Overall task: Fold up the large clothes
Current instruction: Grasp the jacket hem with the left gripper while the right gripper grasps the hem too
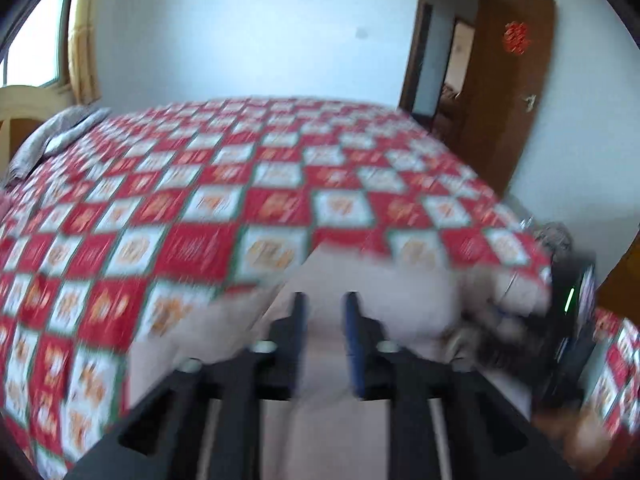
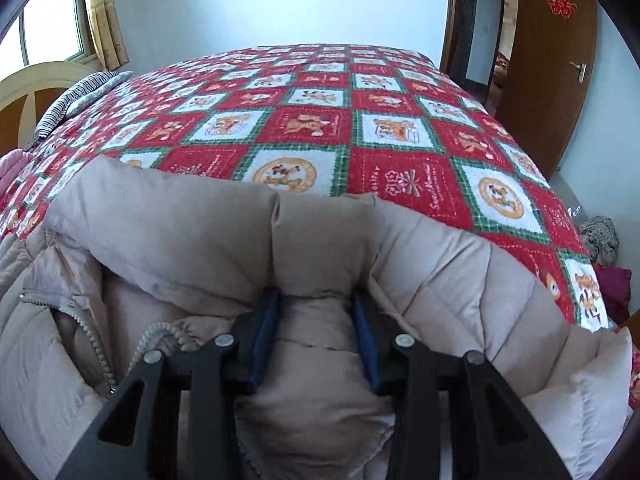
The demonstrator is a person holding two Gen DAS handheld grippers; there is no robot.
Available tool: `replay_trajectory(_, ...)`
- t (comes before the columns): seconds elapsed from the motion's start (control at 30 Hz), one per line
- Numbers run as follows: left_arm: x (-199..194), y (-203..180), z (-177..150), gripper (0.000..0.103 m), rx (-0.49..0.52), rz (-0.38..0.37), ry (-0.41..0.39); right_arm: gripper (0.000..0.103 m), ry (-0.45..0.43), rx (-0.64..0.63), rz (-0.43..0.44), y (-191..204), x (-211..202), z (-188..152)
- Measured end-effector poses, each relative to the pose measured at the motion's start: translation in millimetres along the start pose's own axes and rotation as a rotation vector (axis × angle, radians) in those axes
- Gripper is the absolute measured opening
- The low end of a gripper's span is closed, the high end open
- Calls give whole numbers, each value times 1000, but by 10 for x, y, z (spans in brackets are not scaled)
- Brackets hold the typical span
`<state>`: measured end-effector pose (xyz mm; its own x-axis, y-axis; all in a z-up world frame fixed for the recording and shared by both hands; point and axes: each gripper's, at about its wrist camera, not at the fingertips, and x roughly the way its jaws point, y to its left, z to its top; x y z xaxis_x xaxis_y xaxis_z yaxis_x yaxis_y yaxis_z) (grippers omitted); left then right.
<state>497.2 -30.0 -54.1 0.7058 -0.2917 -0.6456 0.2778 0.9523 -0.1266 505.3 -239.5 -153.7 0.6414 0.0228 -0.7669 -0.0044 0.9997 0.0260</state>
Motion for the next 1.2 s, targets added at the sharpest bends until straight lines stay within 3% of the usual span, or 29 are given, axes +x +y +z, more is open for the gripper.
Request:
replay_trajectory(0.07,276,-163,171,66,-10,-48,6,41,-2,3,7,-9,1,-3)
replay_trajectory(0.13,577,-268,177,66,-1,-49,45,41,-5,22,31,-53,2,-6)
replay_trajectory(0.23,1031,-302,-67,66,31,39,147,41,-14,55,73,-127,2,-10)
replay_trajectory(0.27,1092,-226,-189,66,4,20,142,41,-16,59,81,-129,-1,-9)
replay_trajectory(0.37,1082,-126,-298,67,-44,28,111,42,-18,60,85,-119,-9,-3)
replay_trajectory(0.47,1173,-304,-329,67,44,124,131,43,-24,44,61,-73,-43,2)
replay_trajectory(0.57,1228,-388,-346,66,94,170,143,43,-26,65,29,-66,-180,54)
replay_trajectory(0.7,1225,-265,-357,66,49,120,145,44,-103,63,102,34,-425,249)
replay_trajectory(0.9,1237,-268,-362,66,39,103,146,46,60,14,106,177,150,320)
replay_trajectory(1.2,1249,-280,-360,64,48,120,155,46,73,-20,116,180,266,239)
